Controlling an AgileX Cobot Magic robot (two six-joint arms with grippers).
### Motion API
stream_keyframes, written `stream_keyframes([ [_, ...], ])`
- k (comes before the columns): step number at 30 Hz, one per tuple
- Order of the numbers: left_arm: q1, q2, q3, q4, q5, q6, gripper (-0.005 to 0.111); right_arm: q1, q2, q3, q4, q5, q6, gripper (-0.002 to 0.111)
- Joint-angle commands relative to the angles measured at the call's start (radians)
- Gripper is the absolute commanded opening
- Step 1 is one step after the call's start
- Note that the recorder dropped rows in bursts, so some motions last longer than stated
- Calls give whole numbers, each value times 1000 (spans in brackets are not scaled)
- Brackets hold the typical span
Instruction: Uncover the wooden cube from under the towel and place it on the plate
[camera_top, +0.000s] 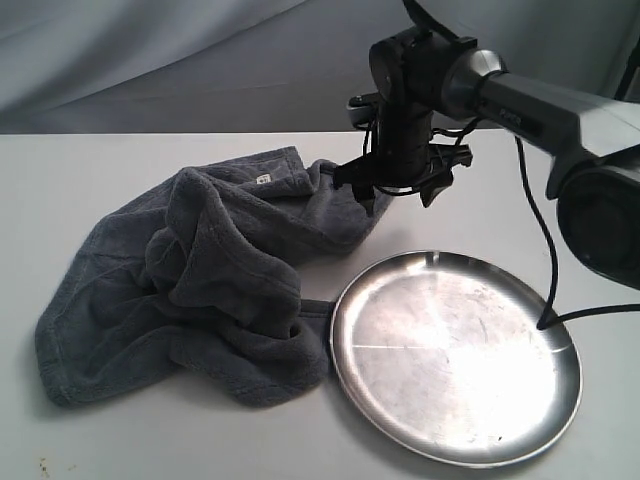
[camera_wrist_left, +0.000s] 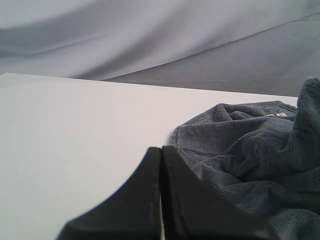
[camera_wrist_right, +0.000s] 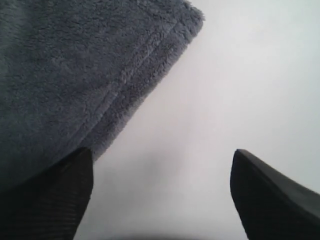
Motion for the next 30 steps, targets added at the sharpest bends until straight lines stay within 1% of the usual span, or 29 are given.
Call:
stream_keyframes([
  [1,0,-3,4,-4,-10,1,0,-4,27,-2,3,-26,8,70],
  [5,0,-3,4,-4,-10,1,0,-4,33,-2,10,-82,44,70],
  [9,0,-3,4,-4,-10,1,0,-4,41,-2,57,-130,58,69],
  [18,0,-3,4,-4,-10,1,0,-4,96,-2,53,-120,87,63],
  [22,0,-3,4,-4,-10,1,0,-4,96,-2,52,-131,87,52],
  [25,0,-3,4,-4,-10,1,0,-4,96,-2,56,-147,87,40],
  [30,0,-3,4,-4,-10,1,0,-4,96,-2,61,-147,85,18],
])
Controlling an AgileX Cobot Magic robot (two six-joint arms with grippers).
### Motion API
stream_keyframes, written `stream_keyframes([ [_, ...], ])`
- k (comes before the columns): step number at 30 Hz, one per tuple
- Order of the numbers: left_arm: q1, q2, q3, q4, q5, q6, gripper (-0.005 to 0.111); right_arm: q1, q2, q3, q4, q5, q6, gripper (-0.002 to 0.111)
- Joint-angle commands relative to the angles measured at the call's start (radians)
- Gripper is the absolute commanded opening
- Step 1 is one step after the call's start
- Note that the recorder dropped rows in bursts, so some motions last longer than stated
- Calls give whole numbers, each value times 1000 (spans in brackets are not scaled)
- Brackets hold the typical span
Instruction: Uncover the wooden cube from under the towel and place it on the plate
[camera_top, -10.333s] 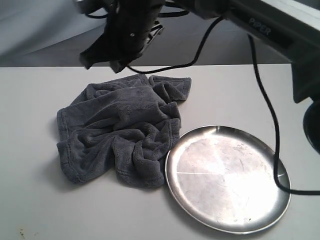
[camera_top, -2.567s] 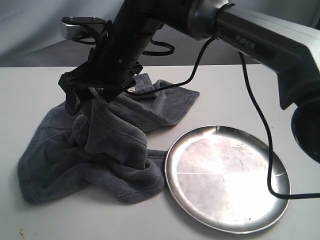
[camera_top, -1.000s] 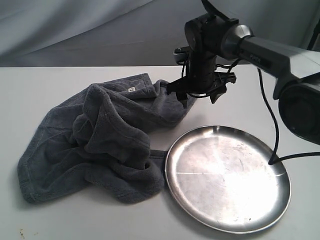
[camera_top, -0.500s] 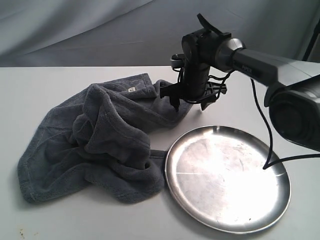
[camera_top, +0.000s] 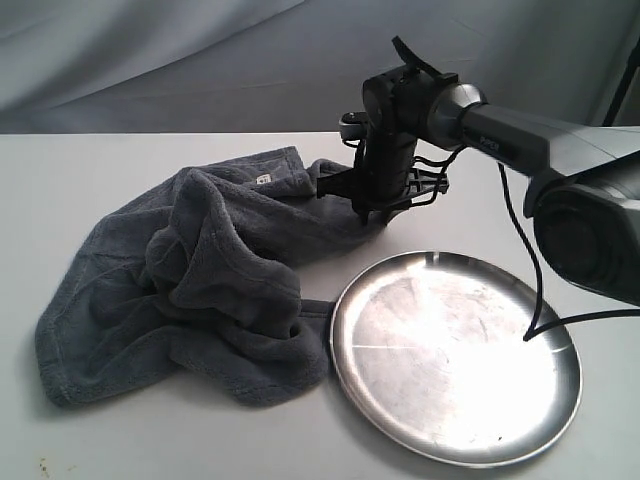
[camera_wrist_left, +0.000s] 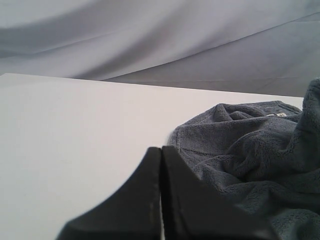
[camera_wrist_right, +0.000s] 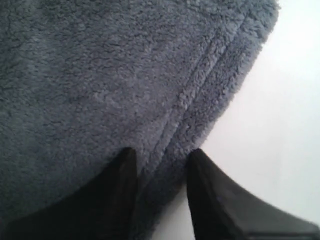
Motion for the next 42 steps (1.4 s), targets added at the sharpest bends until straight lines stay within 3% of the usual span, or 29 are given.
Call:
stream_keyframes([
  [1,0,-3,4,-4,-10,1,0,-4,14,0,-9,7,-1,13],
  [4,0,-3,4,-4,-10,1,0,-4,11,0,-9,7,-14,0],
  [30,0,-3,4,-4,-10,1,0,-2,-197,0,63,-52,-143,0],
  [42,0,-3,4,-4,-10,1,0,19,-241,0,222,-134,-258,0],
])
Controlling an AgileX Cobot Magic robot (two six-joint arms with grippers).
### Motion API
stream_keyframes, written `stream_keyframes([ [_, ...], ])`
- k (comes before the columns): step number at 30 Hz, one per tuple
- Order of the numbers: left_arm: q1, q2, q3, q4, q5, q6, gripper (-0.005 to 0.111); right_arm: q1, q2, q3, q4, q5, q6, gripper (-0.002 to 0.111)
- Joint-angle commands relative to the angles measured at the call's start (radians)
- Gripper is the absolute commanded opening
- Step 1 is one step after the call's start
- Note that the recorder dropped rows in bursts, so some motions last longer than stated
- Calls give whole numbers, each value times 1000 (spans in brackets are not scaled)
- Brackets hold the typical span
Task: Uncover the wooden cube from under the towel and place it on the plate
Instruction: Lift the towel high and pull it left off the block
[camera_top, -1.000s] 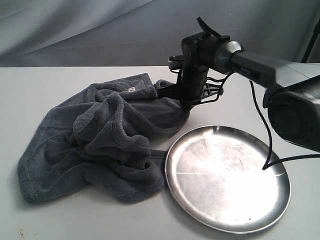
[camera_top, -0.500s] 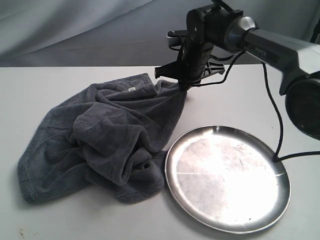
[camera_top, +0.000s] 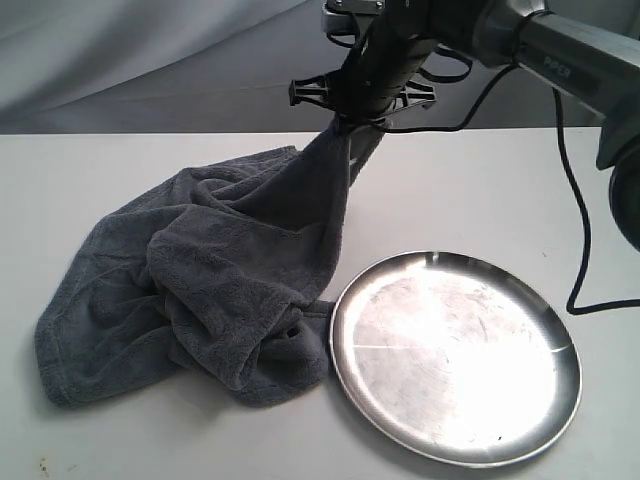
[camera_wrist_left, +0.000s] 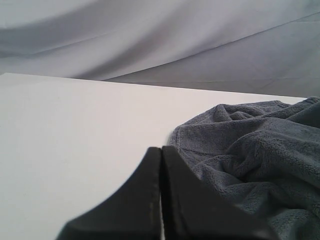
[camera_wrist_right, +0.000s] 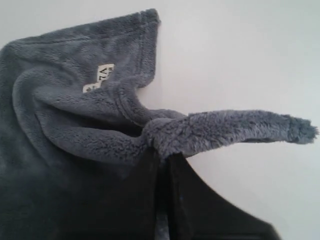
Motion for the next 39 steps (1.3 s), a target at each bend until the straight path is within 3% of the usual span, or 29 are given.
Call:
stream_keyframes([
  [1,0,-3,4,-4,-10,1,0,27,-27,0,34,-39,-59,0],
  [11,0,-3,4,-4,-10,1,0,112,-95,0,39,-101,-117,0],
  [29,0,-3,4,-4,-10,1,0,429,-164,0,65,-183,-366,0],
  [39,0,-3,4,-4,-10,1,0,521,-164,0,65,-219,-460,0],
])
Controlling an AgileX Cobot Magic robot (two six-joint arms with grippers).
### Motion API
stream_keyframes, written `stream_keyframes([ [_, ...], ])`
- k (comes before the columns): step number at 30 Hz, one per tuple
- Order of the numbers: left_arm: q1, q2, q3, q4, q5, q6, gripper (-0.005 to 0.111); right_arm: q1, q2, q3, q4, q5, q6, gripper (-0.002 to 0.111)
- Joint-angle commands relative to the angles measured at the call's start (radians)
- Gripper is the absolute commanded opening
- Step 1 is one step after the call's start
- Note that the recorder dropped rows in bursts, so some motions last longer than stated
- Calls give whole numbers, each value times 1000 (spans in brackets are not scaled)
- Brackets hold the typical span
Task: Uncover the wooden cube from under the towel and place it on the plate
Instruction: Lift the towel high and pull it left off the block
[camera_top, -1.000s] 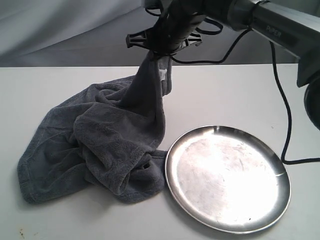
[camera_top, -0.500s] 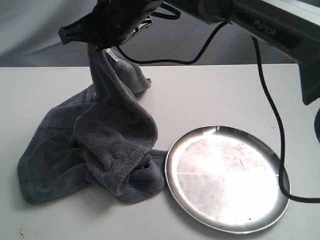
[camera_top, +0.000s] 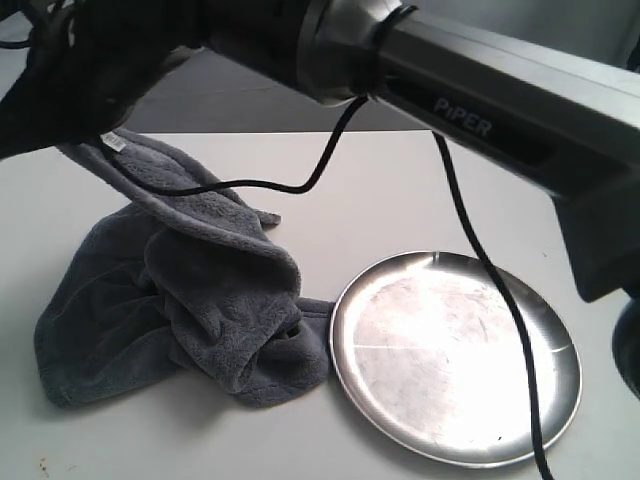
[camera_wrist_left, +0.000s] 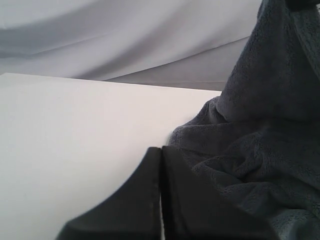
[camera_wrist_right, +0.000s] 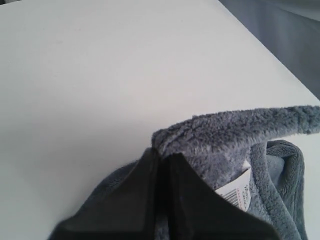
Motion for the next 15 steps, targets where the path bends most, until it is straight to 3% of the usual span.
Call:
stream_keyframes([
  [1,0,-3,4,-4,-10,1,0,33,-11,0,5,-30,-28,0],
  [15,0,-3,4,-4,-10,1,0,118,-9,0,101,-95,-70,0],
])
